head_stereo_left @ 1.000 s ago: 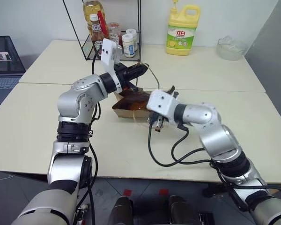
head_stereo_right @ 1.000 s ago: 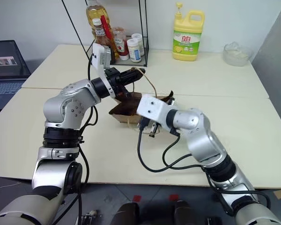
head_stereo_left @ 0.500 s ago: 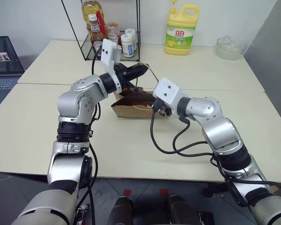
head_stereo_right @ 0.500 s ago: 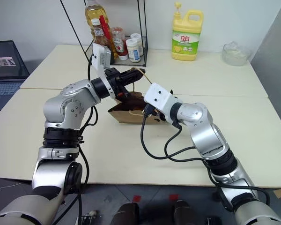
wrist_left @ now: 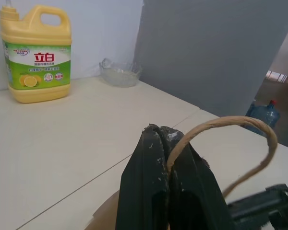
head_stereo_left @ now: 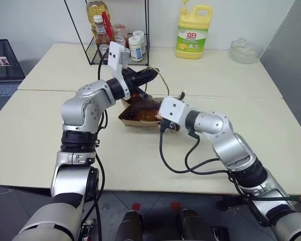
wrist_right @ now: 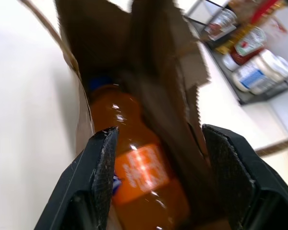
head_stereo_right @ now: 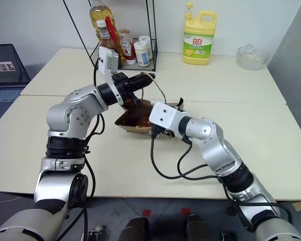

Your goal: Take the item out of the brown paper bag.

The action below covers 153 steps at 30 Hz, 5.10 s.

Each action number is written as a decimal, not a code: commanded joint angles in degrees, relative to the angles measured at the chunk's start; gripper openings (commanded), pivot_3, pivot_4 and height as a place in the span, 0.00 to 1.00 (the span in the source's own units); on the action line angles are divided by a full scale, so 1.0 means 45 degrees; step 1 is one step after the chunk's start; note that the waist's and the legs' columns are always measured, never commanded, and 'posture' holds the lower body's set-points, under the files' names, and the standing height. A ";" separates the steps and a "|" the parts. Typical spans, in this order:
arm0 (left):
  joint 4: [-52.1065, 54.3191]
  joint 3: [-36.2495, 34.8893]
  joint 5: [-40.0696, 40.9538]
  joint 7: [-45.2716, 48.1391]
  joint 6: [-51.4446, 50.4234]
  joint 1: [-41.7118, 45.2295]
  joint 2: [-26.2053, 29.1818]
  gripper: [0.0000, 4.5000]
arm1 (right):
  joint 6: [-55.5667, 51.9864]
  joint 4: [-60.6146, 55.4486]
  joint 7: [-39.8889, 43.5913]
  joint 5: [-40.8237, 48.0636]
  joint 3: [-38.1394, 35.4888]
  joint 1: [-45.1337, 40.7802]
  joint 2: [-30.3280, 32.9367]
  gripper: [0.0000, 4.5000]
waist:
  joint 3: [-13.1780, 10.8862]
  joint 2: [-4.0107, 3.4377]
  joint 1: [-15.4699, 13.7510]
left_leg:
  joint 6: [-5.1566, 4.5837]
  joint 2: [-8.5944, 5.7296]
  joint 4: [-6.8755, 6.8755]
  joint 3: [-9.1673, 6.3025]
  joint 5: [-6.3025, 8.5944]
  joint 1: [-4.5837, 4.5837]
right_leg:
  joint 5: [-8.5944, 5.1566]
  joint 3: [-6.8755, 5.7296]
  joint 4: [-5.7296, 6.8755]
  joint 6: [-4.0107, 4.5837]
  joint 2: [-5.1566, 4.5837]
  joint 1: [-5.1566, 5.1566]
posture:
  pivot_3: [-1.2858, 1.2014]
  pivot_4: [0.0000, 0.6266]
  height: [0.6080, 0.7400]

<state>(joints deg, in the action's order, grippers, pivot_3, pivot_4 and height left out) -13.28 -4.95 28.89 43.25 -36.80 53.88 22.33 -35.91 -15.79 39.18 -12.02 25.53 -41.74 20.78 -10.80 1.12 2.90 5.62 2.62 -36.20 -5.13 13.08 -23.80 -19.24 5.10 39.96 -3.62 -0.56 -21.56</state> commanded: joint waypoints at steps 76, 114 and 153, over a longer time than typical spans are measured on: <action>0.1002 -0.0232 0.0224 -0.0049 0.0065 -0.0288 -0.0007 0.00 | 0.4979 0.1449 -0.7901 -0.4462 -0.3417 0.1335 -0.0963 0.64 | 0.0000 0.0001 0.0010 | 0.0001 -0.0005 -0.0021 0.0002 -0.0003 0.0001 | 0.0001 0.0001 0.0012 0.0001 -0.0006 0.0015 | 0.52 0.24 1.00; 0.1091 -0.0203 0.0195 0.0021 0.0081 -0.0316 0.0075 0.00 | -0.0266 0.2729 0.2724 0.7712 -0.4066 -0.1448 0.1113 0.01 | 0.0000 0.0000 0.0083 | -0.0005 -0.0003 -0.0026 0.0002 -0.0002 0.0002 | 0.0001 0.0000 0.0011 0.0001 -0.0003 0.0014 | 0.52 0.24 1.00; 0.1142 -0.0155 0.0216 -0.0237 0.0176 -0.0447 -0.0323 0.00 | 0.6641 0.3988 0.2187 -0.0809 0.1308 -0.0980 0.0917 0.01 | 0.0000 0.0001 0.0126 | -0.0001 0.0000 -0.0038 -0.0002 -0.0004 0.0001 | 0.0001 -0.0005 0.0013 0.0000 -0.0006 0.0016 | 0.52 0.24 1.00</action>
<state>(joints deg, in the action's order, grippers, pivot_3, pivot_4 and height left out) -9.35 -4.88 29.20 41.97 -37.04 50.60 20.96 -4.09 1.61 49.72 -16.74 33.24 -46.04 26.48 -10.80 1.12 3.47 5.62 2.63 -36.37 -5.13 13.06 -23.78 -19.24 5.08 40.02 -3.62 -0.58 -21.49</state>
